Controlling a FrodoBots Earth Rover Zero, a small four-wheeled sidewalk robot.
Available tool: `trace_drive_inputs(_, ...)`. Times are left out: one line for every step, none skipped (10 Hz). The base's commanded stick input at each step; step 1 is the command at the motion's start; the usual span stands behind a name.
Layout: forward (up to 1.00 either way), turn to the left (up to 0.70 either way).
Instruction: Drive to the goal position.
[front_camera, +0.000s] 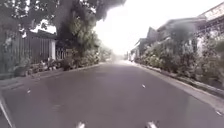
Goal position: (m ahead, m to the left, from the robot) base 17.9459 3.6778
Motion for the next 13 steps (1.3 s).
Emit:
trace_drive_inputs(0.70,0.00)
trace_drive_inputs(0.70,0.00)
trace_drive_inputs(0.70,0.00)
trace_drive_inputs(0.70,0.00)
trace_drive_inputs(0.70,0.00)
trace_drive_inputs(0.70,0.00)
trace_drive_inputs(0.70,0.00)
trace_drive_inputs(0.70,0.00)
trace_drive_inputs(0.70,0.00)
trace_drive_inputs(0.70,0.00)
trace_drive_inputs(0.70,0.00)
trace_drive_inputs(0.70,0.00)
trace_drive_inputs(0.70,0.00)
